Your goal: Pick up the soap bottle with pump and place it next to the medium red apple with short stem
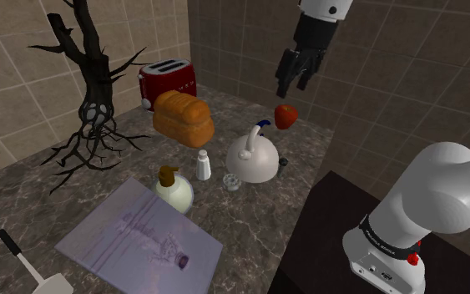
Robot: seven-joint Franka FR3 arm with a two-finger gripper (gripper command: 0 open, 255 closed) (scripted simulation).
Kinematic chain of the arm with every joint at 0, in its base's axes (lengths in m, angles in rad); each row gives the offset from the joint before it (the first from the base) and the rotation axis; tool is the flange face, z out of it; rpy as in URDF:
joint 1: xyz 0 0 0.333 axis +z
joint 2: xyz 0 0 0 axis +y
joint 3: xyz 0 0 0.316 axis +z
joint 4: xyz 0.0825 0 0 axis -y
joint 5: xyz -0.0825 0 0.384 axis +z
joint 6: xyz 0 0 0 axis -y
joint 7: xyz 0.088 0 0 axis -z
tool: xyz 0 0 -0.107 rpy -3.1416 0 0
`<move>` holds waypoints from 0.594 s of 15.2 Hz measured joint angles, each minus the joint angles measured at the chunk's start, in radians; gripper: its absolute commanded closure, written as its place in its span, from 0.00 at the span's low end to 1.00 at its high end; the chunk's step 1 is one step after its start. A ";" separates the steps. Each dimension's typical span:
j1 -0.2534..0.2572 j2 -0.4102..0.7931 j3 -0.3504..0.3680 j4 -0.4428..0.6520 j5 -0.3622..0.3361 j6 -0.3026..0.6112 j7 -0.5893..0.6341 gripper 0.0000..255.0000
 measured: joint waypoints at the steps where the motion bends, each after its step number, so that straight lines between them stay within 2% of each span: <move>1: 0.005 0.021 0.020 0.002 0.008 0.020 0.019 0.00; 9: 0.030 0.225 0.168 0.063 0.037 0.167 0.159 0.00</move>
